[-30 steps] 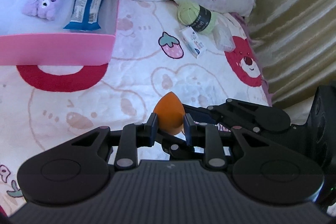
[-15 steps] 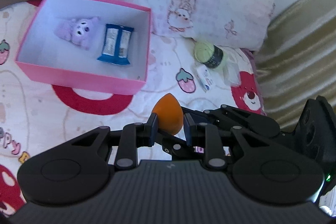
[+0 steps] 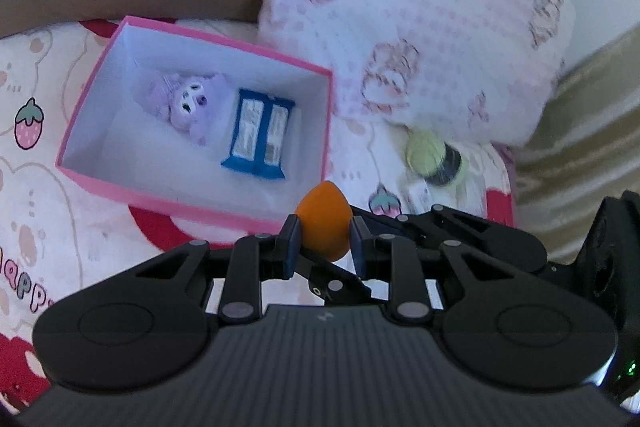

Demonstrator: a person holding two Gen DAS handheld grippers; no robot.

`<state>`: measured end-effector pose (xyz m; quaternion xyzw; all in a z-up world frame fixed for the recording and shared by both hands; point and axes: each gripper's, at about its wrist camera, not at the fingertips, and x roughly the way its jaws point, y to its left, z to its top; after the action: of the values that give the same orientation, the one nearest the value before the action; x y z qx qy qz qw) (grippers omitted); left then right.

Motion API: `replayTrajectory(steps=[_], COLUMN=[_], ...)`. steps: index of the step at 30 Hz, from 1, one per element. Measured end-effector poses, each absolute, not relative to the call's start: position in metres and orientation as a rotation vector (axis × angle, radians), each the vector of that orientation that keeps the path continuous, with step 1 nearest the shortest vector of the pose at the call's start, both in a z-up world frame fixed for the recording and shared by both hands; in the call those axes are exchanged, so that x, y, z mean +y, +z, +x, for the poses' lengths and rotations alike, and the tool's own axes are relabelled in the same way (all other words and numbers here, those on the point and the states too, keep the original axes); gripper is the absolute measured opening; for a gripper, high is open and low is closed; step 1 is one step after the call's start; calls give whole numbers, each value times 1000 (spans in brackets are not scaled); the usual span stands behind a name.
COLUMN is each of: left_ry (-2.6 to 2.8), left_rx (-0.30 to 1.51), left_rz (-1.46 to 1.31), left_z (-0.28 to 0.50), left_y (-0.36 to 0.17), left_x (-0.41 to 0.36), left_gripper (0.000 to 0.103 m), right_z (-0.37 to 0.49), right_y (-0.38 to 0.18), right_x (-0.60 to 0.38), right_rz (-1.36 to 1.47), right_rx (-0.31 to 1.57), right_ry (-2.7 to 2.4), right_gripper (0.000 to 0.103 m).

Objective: Organize objects
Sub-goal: 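Carry the orange sponge with the left gripper over the pink box, then lower the sponge into the box and open the left gripper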

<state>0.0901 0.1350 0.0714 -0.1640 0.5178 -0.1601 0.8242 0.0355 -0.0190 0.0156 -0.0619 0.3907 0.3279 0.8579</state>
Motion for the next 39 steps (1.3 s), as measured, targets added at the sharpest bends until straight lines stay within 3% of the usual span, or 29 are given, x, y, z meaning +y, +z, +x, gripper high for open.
replayTrajectory(steps=[7,14,39], left_ry=[-314,-256,-206], left_rx=[1018,1046,1113], left_rz=[-451,-495,-633], left_z=[136,177,263], left_y=[39,2,-96], left_x=[155,165,189], left_gripper=[26,26,29], right_z=[92,138,206], right_y=[-5,-40,-97], right_x=[-4,19,70], right_rz=[-125,-144,-371], right_rx=[831,895,999], right_ry=[689,705,654], right_gripper=[47,47,47])
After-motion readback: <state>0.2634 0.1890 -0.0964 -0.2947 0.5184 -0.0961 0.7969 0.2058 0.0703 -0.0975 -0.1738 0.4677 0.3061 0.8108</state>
